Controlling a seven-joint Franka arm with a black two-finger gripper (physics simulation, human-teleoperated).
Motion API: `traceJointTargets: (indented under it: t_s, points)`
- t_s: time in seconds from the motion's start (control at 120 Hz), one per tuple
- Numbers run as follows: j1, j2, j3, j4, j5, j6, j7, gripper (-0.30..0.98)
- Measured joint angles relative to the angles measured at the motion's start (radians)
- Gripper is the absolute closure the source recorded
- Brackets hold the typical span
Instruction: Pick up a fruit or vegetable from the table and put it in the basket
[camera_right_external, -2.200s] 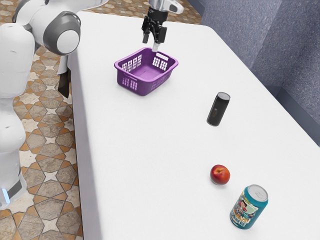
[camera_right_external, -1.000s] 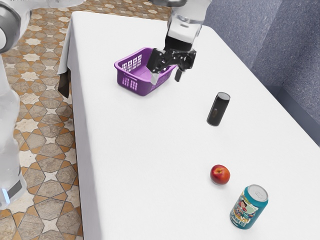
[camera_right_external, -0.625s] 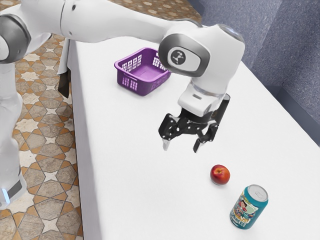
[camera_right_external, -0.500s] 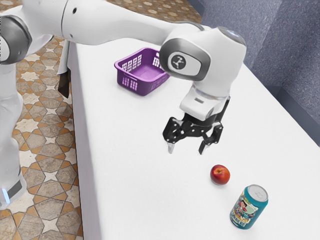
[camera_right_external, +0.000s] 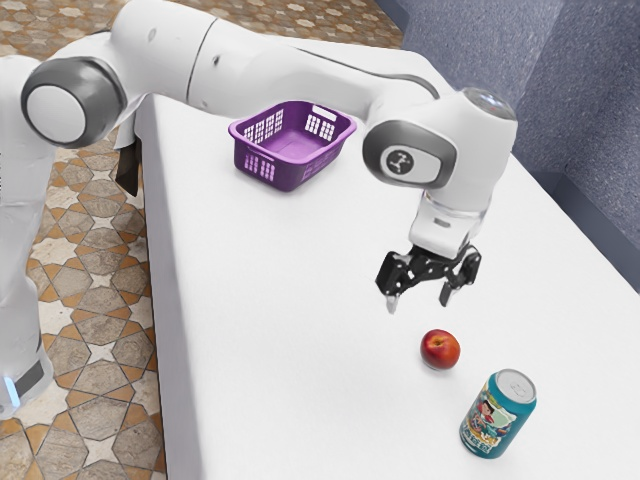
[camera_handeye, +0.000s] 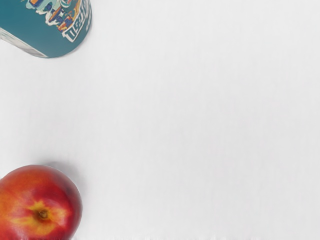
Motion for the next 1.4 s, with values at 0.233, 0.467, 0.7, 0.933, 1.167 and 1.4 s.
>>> traceJointTargets:
  t_s: [0.233, 0.467, 0.7, 0.933, 1.167, 1.4]
  points:
    - [-0.002, 0.141, 0.005, 0.120, 0.043, 0.011, -0.009, 0.00]
    - [-0.007, 0.192, 0.016, 0.144, 0.056, 0.014, -0.014, 0.00]
    - [-0.010, 0.227, 0.061, 0.147, 0.058, 0.023, -0.014, 0.00]
    - [-0.017, 0.249, 0.063, 0.156, 0.059, 0.043, -0.014, 0.00]
    - [-0.041, 0.284, 0.076, 0.173, 0.059, 0.072, -0.016, 0.00]
    - [-0.055, 0.310, 0.097, 0.175, 0.059, 0.106, -0.017, 0.00]
